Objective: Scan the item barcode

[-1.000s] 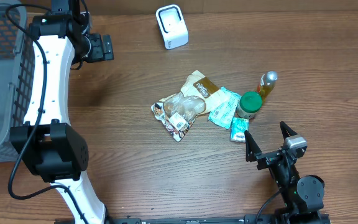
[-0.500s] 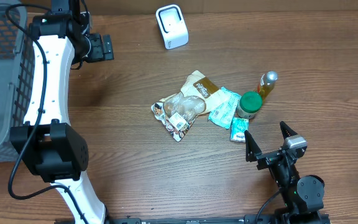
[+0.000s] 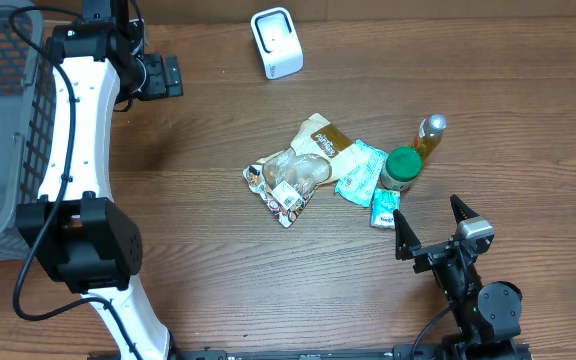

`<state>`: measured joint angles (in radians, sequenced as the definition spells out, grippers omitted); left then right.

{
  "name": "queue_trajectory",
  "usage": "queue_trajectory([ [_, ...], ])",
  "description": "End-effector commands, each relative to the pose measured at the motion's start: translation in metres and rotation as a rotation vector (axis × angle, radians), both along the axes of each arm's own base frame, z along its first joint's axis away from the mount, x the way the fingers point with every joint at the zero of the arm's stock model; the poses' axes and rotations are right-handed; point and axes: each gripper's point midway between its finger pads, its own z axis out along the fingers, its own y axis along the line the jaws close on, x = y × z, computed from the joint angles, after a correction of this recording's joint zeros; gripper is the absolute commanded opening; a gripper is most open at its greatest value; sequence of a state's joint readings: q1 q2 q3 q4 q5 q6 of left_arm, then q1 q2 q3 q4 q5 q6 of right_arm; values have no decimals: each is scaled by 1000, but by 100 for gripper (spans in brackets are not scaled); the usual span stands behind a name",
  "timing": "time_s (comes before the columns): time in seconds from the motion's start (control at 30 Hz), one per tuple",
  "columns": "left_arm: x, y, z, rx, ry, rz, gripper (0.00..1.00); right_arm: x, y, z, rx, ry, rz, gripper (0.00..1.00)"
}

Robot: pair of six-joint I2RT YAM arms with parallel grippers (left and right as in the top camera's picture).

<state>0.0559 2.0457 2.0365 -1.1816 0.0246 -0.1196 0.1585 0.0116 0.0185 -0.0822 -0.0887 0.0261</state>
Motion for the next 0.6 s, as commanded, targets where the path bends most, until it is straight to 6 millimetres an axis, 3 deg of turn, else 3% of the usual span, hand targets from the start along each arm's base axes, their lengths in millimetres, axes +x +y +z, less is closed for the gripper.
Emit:
queue_trajectory([
  [0.0, 1, -1, 9, 7, -22, -2, 100, 1, -2, -2, -4, -4, -13, 100],
  [0.37, 1, -1, 8, 7, -21, -2, 99, 1, -2, -2, -4, -4, -13, 100],
  [0.5, -2, -1, 23, 9, -53, -2, 100, 1, -2, -2, -4, -4, -13, 100],
  [0.57, -6, -1, 42, 11, -96, -1, 99, 1, -2, -2, -4, -4, -13, 100],
])
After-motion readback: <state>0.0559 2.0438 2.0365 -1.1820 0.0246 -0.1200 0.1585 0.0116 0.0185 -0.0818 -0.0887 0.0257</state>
